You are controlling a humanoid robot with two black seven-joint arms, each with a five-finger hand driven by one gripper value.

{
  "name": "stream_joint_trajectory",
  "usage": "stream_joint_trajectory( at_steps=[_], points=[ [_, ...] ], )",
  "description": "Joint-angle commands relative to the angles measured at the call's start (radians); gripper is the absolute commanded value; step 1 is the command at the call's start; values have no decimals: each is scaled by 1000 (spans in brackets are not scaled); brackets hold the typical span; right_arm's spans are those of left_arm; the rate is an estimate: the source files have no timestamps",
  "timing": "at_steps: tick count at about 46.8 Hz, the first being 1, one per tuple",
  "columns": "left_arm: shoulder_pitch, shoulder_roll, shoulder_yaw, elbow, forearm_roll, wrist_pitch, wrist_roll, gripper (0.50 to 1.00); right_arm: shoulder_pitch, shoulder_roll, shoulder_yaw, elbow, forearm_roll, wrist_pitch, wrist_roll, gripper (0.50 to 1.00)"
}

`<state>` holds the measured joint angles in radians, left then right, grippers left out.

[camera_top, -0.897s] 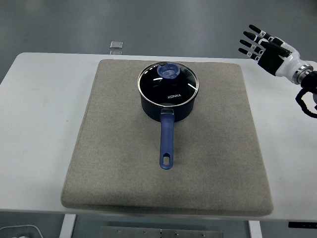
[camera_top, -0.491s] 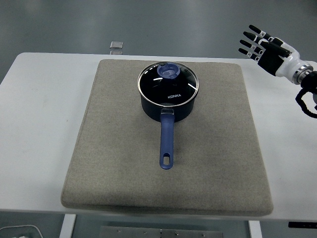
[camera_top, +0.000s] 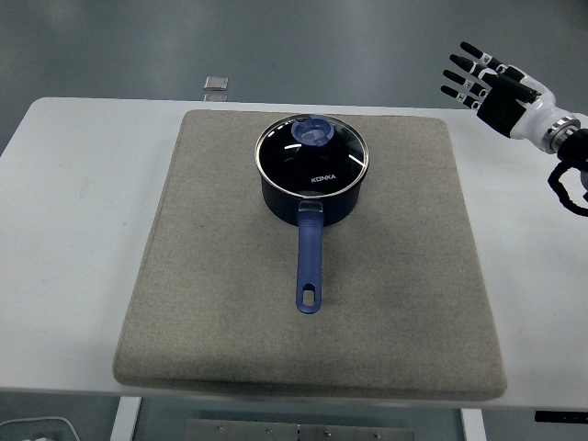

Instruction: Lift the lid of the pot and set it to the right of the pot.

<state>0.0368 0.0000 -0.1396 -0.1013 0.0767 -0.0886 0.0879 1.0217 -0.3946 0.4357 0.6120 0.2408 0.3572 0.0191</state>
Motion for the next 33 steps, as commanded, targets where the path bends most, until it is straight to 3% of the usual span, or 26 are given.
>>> stream_joint_trajectory(
  at_steps=[1, 33],
  points=[
    [0, 0, 0, 0, 0, 0, 0, 1000, 0, -1, 0, 0, 0, 2, 1, 915],
    [0, 0, 0, 0, 0, 0, 0, 1000, 3, -10, -6, 0, -15, 28, -1, 915]
  ],
)
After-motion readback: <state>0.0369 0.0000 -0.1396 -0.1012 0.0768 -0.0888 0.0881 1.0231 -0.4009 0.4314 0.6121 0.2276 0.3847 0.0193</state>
